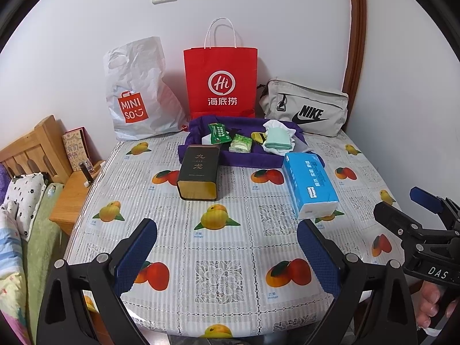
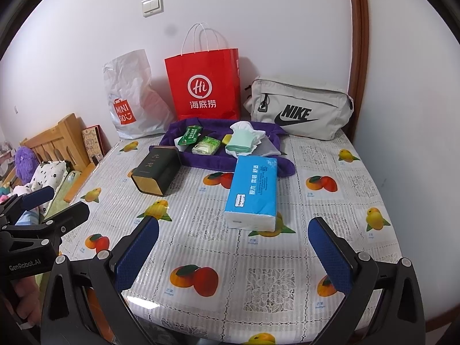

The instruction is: Organize soft objects

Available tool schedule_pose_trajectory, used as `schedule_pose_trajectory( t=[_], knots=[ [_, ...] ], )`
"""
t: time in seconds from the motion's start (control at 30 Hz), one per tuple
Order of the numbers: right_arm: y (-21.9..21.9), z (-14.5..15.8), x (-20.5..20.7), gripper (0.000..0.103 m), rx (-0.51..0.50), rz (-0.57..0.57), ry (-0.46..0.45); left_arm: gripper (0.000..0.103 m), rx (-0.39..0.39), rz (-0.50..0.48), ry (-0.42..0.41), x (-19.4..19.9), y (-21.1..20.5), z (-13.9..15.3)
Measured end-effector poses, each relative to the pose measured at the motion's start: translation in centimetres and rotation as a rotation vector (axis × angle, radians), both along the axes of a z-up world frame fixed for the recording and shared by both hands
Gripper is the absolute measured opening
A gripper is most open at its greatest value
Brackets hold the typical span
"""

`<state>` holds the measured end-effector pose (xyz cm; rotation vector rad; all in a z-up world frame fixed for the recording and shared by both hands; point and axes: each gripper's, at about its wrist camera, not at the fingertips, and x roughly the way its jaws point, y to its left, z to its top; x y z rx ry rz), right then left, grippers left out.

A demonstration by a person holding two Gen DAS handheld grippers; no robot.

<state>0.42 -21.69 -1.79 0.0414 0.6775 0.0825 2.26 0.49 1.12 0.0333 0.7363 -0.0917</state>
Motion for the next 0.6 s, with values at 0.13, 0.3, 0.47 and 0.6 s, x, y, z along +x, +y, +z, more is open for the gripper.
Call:
schedule_pose_trajectory(
  t=[0.13,0.3,0.47,0.6],
  knots=[
    [0.03,-0.08,-0.01,0.102,0.001,0.001,-0.001,0.099,0.002,-0.001,-0.001,0.0,0.04,0.02],
    [0.28,-0.22,-0.03,0.102,-0.004,0.005,0.0,0.099,0.001,0.001,-0.001,-0.06,0.07,0.02],
    [0.36,-0.31,0.03,0.102,-0.002,0.005,0.002,0.099,0.0,-0.001,-0.001,-0.13,0.1,-0.04],
    [0.31,-0.42,0.02,0.102,0.0,0.007,0.003,0.099,-0.003,-0.001,0.003,-0.14,-0.08,-0.22]
  ],
)
